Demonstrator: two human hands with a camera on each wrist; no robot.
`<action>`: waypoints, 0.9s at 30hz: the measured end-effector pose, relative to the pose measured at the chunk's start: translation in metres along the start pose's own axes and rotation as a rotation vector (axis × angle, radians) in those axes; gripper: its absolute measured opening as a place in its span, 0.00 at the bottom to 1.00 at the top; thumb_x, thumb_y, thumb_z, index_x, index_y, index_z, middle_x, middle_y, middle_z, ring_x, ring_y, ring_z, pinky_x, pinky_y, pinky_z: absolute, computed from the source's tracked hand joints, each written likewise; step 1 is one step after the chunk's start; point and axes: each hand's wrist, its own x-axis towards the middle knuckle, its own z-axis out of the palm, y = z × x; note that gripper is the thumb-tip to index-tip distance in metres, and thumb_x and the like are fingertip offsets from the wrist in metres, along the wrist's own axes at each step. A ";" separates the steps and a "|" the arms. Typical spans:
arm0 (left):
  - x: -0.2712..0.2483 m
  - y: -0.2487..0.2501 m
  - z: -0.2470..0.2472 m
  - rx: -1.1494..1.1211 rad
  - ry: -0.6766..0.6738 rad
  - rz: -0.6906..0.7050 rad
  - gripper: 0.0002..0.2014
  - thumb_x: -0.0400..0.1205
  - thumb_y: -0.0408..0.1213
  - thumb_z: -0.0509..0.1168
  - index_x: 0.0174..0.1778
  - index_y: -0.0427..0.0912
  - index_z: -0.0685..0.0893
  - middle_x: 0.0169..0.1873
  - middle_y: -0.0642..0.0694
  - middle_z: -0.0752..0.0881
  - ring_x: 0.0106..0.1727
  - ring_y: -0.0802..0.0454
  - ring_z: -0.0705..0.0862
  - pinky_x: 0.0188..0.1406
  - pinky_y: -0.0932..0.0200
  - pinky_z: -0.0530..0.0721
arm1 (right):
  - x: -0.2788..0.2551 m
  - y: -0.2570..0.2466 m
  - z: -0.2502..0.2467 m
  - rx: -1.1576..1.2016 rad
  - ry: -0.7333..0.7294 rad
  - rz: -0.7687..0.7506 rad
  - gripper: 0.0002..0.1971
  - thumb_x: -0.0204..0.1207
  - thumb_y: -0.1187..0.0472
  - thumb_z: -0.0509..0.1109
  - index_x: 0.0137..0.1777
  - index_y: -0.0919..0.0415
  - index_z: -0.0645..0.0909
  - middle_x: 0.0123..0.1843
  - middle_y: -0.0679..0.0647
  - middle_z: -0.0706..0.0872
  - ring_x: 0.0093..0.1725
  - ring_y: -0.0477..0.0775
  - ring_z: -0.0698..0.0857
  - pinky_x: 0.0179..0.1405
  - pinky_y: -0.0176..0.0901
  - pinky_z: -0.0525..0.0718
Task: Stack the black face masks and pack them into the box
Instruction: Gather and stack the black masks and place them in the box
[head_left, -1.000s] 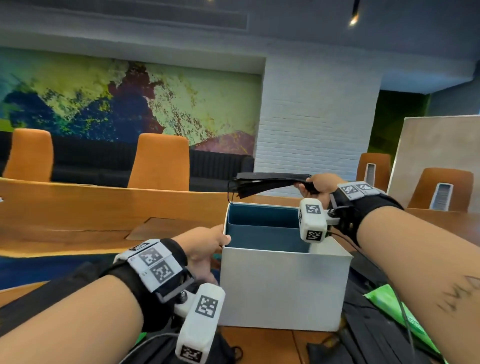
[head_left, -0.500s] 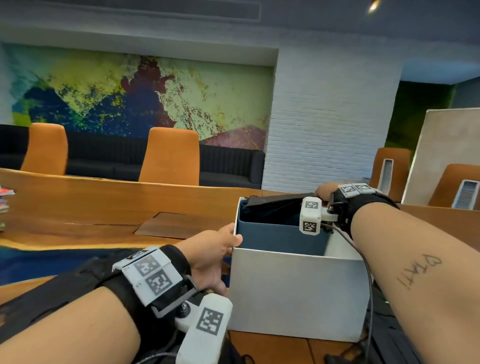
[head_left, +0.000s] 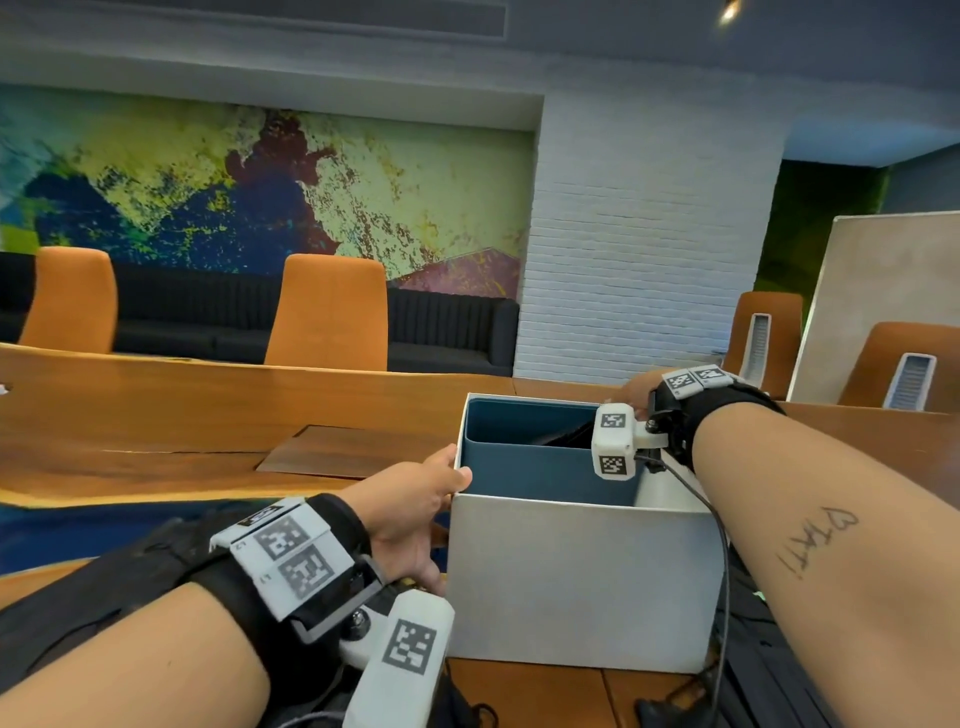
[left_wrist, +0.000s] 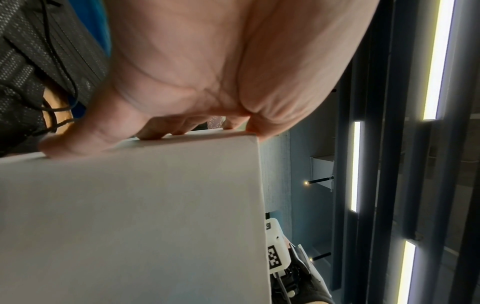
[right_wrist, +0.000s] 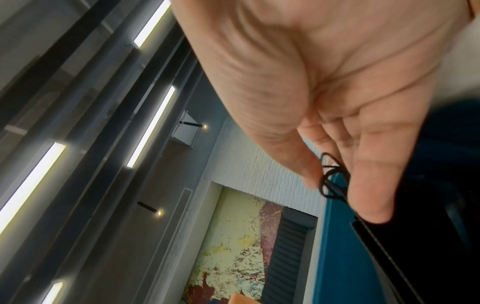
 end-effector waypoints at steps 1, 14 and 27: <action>0.000 0.000 0.001 -0.007 0.001 0.004 0.17 0.89 0.42 0.49 0.73 0.61 0.67 0.64 0.39 0.74 0.67 0.38 0.74 0.60 0.19 0.73 | 0.005 0.001 0.005 0.066 -0.008 -0.020 0.08 0.71 0.45 0.69 0.35 0.45 0.79 0.42 0.49 0.87 0.47 0.59 0.87 0.57 0.54 0.84; -0.006 0.000 0.003 -0.022 0.025 0.007 0.15 0.89 0.42 0.50 0.71 0.60 0.69 0.63 0.39 0.74 0.66 0.39 0.75 0.55 0.26 0.78 | -0.063 -0.025 -0.037 1.185 0.039 0.201 0.10 0.83 0.61 0.62 0.58 0.67 0.79 0.37 0.60 0.88 0.30 0.53 0.85 0.33 0.40 0.84; -0.062 0.011 0.018 -0.016 0.055 -0.006 0.12 0.87 0.39 0.57 0.66 0.44 0.74 0.64 0.39 0.79 0.63 0.41 0.80 0.68 0.34 0.70 | -0.212 -0.023 -0.087 1.340 -0.084 0.037 0.15 0.84 0.56 0.62 0.56 0.70 0.78 0.48 0.65 0.85 0.44 0.56 0.86 0.41 0.41 0.88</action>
